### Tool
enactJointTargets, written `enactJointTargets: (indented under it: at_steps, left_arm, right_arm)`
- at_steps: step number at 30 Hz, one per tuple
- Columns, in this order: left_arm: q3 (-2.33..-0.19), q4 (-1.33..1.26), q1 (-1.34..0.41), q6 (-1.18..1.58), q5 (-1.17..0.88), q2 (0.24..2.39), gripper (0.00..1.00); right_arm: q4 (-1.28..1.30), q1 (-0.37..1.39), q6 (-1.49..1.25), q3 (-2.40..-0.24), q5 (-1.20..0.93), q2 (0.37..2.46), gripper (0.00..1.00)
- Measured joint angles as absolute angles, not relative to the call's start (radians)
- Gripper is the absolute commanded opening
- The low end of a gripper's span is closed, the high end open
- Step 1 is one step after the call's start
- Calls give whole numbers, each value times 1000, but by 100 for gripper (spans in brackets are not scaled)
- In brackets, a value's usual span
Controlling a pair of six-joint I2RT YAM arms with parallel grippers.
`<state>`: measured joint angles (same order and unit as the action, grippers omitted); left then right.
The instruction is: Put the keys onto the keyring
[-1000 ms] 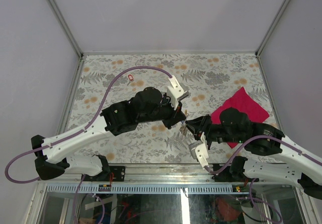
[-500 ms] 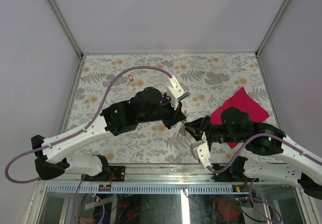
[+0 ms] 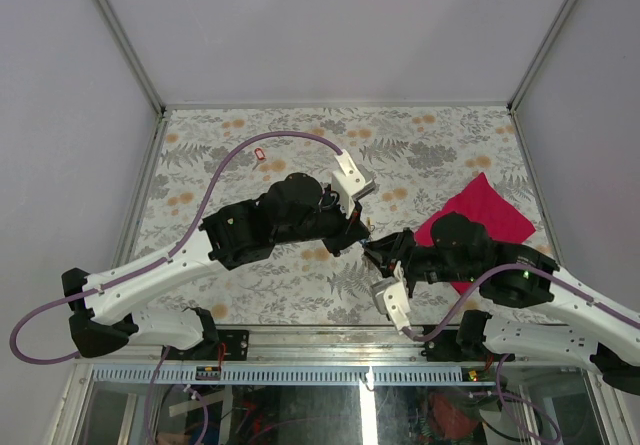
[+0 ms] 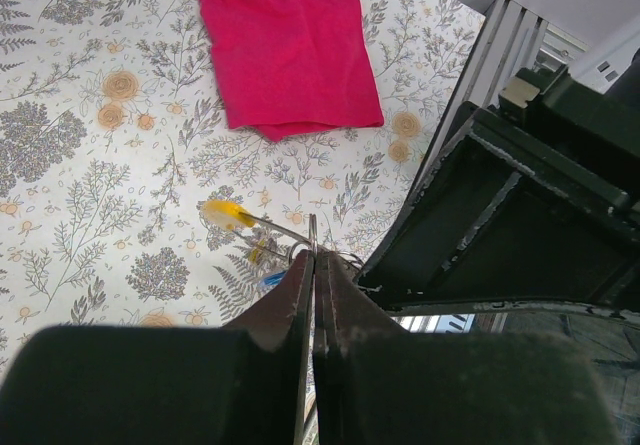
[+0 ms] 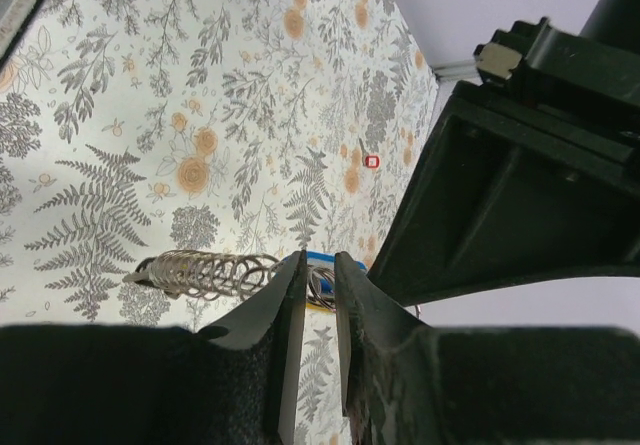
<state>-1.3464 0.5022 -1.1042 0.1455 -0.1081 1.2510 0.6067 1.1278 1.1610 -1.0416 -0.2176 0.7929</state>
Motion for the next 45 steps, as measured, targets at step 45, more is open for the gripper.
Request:
enactJointTargets:
  at_steps: [45]
  left_arm:
    - [-1346, 503, -1103, 146, -107, 1251, 0]
  right_arm:
    - [669, 1128, 1264, -1029, -87, 752, 32]
